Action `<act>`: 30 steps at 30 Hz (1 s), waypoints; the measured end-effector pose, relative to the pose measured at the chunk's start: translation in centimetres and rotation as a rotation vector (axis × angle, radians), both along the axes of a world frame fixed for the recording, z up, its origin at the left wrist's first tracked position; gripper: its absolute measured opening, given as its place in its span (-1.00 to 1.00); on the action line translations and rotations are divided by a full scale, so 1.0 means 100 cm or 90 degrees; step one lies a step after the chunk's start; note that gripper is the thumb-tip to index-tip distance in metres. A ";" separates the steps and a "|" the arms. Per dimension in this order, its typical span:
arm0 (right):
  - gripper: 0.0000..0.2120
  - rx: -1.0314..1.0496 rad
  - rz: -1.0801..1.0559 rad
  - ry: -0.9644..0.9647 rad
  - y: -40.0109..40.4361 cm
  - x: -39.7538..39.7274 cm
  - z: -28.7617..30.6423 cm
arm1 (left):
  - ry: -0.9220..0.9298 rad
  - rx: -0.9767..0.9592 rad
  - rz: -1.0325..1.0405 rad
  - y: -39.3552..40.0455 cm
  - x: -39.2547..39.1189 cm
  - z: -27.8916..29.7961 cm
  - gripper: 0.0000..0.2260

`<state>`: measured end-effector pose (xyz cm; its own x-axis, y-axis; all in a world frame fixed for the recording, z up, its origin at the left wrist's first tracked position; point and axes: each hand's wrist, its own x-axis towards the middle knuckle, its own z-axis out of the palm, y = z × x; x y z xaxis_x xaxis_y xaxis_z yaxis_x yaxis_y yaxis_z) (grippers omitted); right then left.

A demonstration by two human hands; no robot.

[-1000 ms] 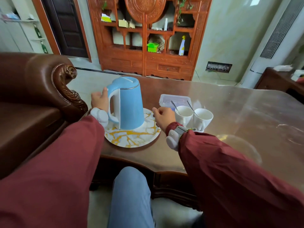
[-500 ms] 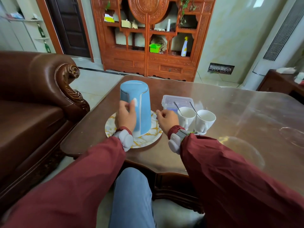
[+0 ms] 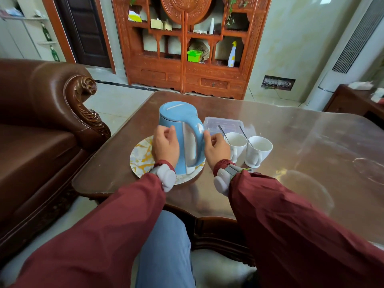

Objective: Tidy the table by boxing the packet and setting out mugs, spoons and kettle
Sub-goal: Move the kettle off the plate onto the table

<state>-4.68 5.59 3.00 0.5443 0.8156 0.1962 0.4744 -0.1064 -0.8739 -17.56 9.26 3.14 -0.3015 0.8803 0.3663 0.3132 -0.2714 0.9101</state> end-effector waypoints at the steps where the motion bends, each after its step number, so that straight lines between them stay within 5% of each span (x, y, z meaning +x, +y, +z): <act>1: -0.65 0.007 -0.002 0.014 0.001 -0.001 0.001 | -0.026 -0.006 0.036 0.005 -0.005 0.002 -0.83; 5: -0.56 0.023 0.004 0.074 0.003 -0.010 0.004 | -0.140 -0.082 0.055 0.036 -0.022 0.013 -0.73; 11: -0.33 -0.007 0.029 0.119 0.014 -0.018 0.001 | -0.237 -0.194 -0.118 0.063 -0.020 0.022 -0.68; 17: -0.26 -0.015 0.051 0.178 0.021 -0.021 -0.006 | -0.275 -0.303 -0.277 0.092 -0.031 0.021 -0.15; 22: -0.37 0.003 0.041 0.250 0.022 -0.022 -0.010 | -0.311 -0.327 -0.473 0.111 -0.030 0.019 -0.31; 30: -0.44 0.032 -0.016 0.292 0.023 -0.030 -0.004 | -0.373 -0.266 -0.421 0.102 -0.029 0.017 -0.43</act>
